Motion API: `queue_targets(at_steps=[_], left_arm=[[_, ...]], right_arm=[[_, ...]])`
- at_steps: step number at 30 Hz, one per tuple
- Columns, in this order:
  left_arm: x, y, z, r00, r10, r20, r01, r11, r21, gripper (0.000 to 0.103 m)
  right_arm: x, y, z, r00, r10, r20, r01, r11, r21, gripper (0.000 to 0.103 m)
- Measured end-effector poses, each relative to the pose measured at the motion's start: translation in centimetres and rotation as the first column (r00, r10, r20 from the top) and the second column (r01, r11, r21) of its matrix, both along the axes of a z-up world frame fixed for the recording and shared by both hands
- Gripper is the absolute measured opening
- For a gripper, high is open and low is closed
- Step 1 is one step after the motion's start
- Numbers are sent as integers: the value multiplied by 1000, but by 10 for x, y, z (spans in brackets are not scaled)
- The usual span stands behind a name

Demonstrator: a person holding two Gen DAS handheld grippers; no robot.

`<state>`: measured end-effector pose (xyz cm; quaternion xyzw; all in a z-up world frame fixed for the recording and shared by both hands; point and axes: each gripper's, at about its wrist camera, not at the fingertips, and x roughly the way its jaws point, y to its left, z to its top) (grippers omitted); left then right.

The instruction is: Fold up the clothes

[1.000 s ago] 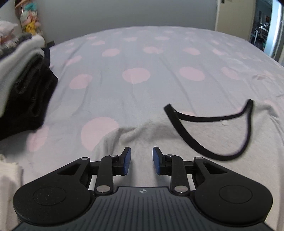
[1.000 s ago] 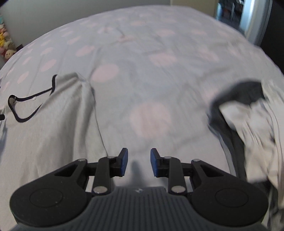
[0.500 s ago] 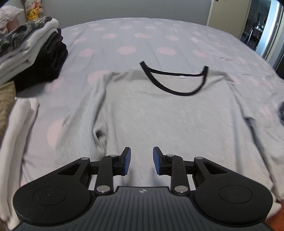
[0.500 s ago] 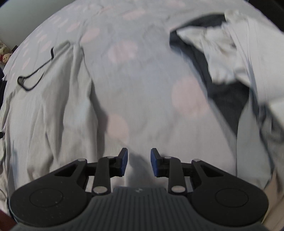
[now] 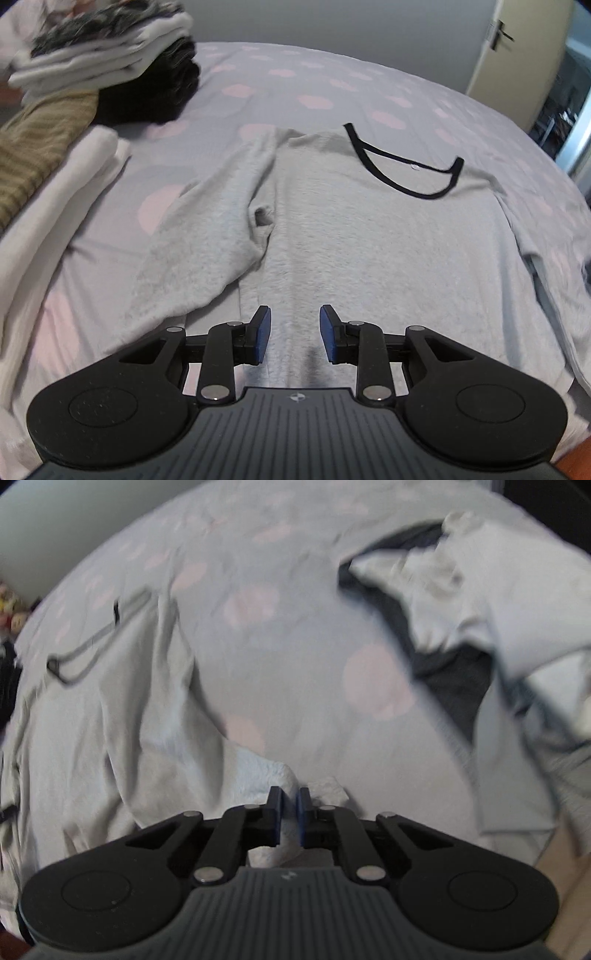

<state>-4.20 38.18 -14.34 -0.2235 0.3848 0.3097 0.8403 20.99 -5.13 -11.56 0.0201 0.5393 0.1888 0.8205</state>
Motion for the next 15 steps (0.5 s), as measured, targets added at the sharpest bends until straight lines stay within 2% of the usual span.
queue_targets(at_steps=[4,9,15], left_arm=[[-1,1,-4,1000,16,-4,-16,1000,-5,34],[-2,6,-7,999,44,-1,-44,999,-15,34],[-1,14,-10,997,79,1,-79,997,-24,34]], right_arm=[[24,-11,41,995,-44,94,44,999,-1,10],[70,-24,76,978,-117,174,123,992,-27,9],[137,-43,88,947,-220,235,252,961,-113,9]])
